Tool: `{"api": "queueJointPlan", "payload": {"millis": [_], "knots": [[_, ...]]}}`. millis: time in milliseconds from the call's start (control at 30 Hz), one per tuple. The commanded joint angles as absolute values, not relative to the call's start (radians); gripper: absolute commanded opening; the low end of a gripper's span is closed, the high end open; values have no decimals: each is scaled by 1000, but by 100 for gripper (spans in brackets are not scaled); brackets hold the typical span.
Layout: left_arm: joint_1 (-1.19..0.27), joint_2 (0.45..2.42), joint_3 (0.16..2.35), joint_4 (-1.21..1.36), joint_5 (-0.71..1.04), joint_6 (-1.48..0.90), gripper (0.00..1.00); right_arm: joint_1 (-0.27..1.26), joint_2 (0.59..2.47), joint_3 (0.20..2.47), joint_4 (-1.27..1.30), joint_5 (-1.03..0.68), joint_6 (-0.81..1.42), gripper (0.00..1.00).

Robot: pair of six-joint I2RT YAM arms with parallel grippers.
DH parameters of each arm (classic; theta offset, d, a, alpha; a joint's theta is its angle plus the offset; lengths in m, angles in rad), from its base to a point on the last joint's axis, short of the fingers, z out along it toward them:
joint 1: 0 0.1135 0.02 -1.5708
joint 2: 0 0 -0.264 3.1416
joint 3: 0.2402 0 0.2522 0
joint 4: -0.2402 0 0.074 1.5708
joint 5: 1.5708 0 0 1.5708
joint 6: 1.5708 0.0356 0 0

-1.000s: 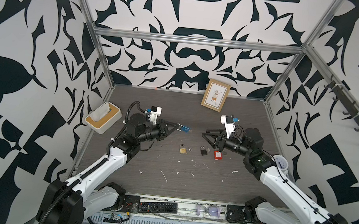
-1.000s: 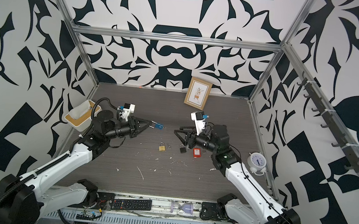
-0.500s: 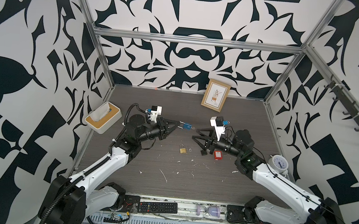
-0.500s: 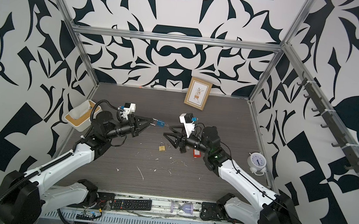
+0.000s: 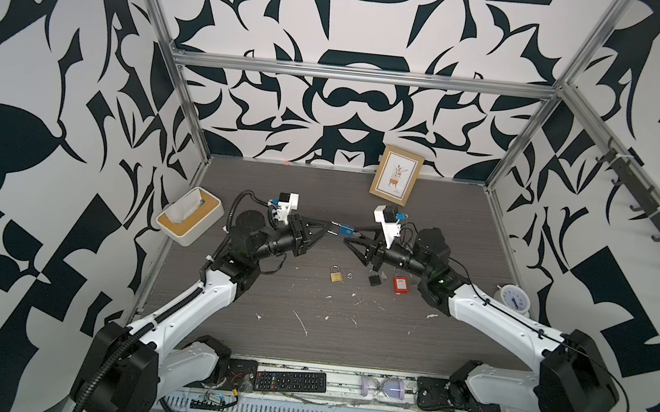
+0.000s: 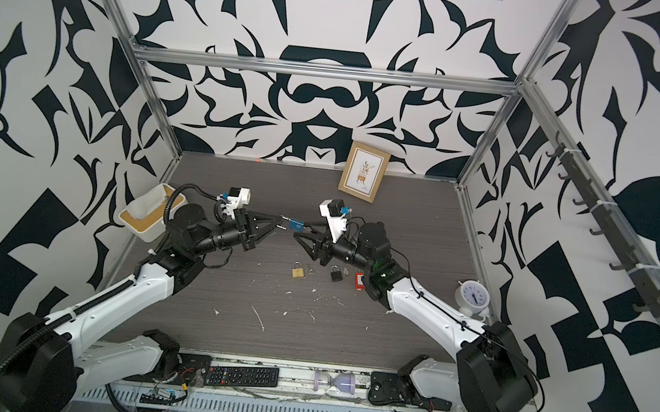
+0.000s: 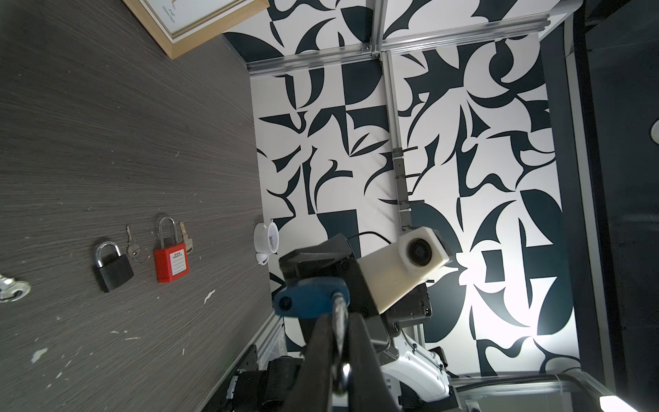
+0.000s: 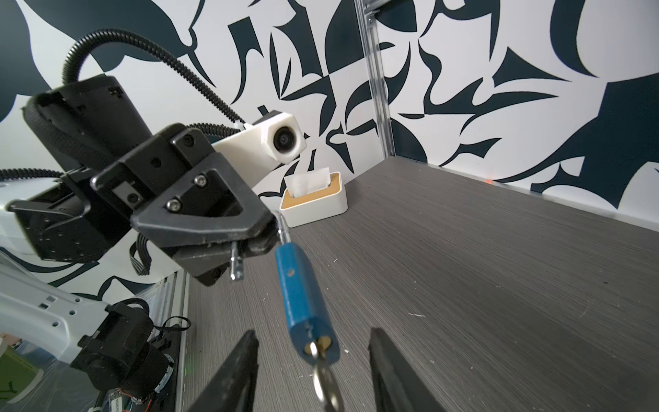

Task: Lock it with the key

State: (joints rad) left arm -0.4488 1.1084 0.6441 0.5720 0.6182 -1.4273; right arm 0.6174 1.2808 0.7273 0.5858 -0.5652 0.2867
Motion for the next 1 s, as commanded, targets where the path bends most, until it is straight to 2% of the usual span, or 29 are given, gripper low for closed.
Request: {"api": "queueJointPlan", "payload": {"millis": [0,333,733,967], "knots": [[-445,1114,620,660,640,-1455,0,625,1293,781,663,-581,304,50],[-443,1126,605,697,636,-1474,0,624,1312,801,666,-595,322,38],[-440,1136,601,726,637,-1490,0,630,1319,786,682,-615,357,30],[-440,1147,594,734,639,-1490,0,630,1314,794,689,-625,389,14]]}}
